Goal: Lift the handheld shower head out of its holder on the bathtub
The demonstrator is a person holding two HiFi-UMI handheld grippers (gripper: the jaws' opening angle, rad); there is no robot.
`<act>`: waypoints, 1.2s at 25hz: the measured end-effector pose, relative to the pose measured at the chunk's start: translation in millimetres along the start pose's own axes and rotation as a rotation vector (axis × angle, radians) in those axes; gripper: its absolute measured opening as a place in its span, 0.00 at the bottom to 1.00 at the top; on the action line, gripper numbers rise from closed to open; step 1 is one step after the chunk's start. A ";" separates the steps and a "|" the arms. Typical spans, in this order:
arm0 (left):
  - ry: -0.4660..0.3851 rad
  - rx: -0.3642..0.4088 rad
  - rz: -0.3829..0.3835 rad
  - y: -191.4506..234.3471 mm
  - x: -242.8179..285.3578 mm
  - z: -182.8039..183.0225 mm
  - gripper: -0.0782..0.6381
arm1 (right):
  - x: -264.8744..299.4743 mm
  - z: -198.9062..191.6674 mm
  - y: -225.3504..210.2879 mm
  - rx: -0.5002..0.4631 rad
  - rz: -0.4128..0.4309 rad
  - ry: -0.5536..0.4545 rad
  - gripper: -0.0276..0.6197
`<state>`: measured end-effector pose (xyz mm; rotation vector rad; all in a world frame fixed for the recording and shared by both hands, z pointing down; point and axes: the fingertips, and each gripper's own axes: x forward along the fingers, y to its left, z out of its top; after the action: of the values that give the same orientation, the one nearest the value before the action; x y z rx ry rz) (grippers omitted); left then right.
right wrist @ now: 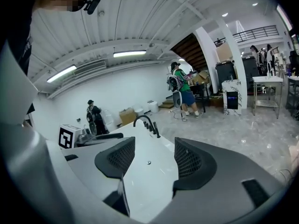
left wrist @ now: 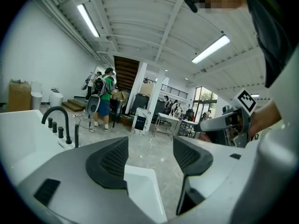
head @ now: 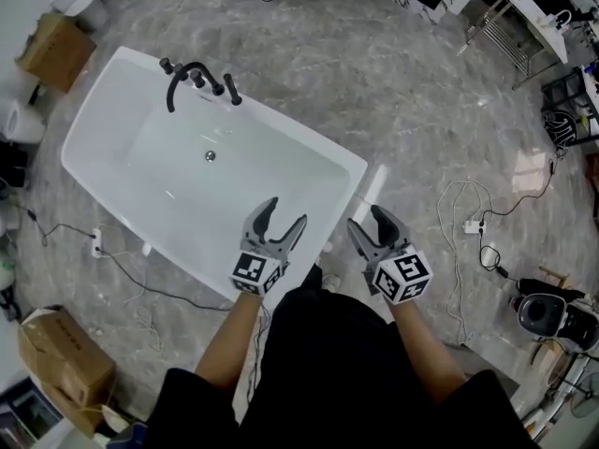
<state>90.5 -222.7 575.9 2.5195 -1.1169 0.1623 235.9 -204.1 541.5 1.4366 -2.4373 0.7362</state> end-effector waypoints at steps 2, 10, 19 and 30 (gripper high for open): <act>-0.013 0.005 0.002 17.5 9.2 2.0 0.50 | 15.1 2.1 1.9 -0.004 0.005 0.006 0.40; -0.007 -0.017 0.086 88.7 41.1 -1.7 0.50 | 60.1 7.5 6.5 -0.021 0.036 0.022 0.40; -0.021 -0.021 0.195 171.1 84.7 -7.8 0.50 | 113.0 5.2 21.8 -0.036 0.120 0.060 0.40; -0.011 -0.053 0.363 289.7 140.5 -10.3 0.50 | 145.3 -17.8 15.3 -0.008 0.158 0.113 0.40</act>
<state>-26.4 -493.2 706.1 2.2535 -1.5534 0.2113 149.0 -298.5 613.7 1.1755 -2.4836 0.8153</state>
